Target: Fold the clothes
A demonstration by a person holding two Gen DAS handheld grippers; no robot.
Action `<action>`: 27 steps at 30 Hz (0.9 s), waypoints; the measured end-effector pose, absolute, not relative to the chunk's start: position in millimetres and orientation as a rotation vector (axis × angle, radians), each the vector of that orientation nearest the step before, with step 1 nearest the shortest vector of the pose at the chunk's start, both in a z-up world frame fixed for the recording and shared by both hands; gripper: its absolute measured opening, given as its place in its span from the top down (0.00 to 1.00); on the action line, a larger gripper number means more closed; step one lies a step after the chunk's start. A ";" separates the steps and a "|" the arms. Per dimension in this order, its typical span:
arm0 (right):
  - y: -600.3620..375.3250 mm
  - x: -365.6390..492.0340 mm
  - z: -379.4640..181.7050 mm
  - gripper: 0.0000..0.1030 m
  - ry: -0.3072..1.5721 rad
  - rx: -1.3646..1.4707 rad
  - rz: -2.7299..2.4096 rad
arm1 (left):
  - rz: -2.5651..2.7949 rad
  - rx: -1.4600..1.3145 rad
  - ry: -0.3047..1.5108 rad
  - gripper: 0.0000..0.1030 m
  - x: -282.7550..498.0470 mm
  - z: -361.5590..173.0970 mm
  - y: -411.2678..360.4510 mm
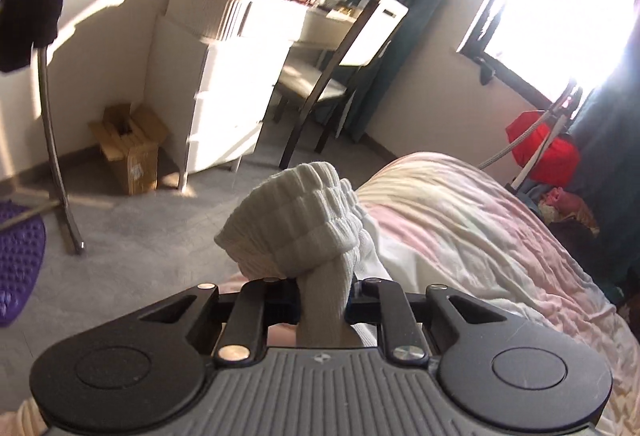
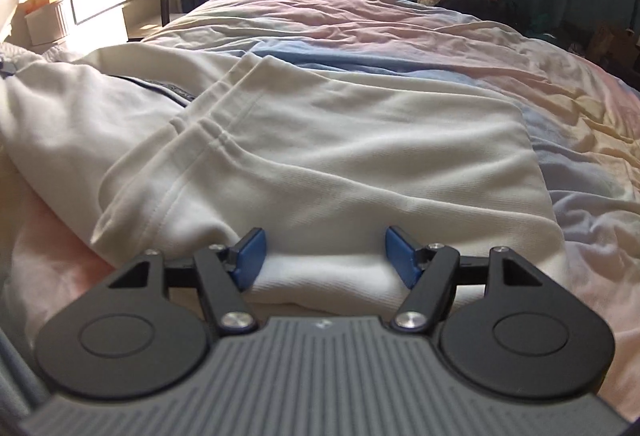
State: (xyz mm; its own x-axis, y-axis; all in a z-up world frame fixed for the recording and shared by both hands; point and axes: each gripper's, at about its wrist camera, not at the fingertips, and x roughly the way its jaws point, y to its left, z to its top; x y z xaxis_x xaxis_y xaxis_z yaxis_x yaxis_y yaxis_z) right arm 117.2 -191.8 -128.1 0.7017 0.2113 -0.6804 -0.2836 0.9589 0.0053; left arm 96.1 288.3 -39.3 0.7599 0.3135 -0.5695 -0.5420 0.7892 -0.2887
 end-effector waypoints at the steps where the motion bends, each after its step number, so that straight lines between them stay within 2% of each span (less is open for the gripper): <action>1: -193.3 117.2 -126.8 0.34 0.744 -0.096 0.277 | 0.471 -0.405 0.484 0.83 98.2 -27.4 271.7; 9: -240.4 114.8 -100.5 0.34 0.672 0.040 0.059 | 0.290 -0.219 0.196 0.84 109.4 68.4 124.4; 15: -297.4 107.7 -77.9 0.34 0.587 0.209 -0.116 | 0.162 -0.201 0.058 0.85 112.6 106.2 -4.7; 21: -332.7 102.6 -63.1 0.34 0.512 0.306 -0.216 | 0.043 -0.078 0.036 0.86 121.6 84.6 -130.1; 27: -355.1 100.5 -53.1 0.34 0.431 0.317 -0.273 | -0.113 0.175 0.083 0.87 113.7 -10.7 -240.5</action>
State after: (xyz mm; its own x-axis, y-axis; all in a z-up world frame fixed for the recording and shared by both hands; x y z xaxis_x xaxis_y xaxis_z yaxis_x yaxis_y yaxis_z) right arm 100.5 -355.1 -53.1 0.8735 -0.1907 -0.4479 0.3233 0.9151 0.2409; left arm 113.7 -240.5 -10.7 0.9902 -0.1050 -0.0922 0.1195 0.9784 0.1685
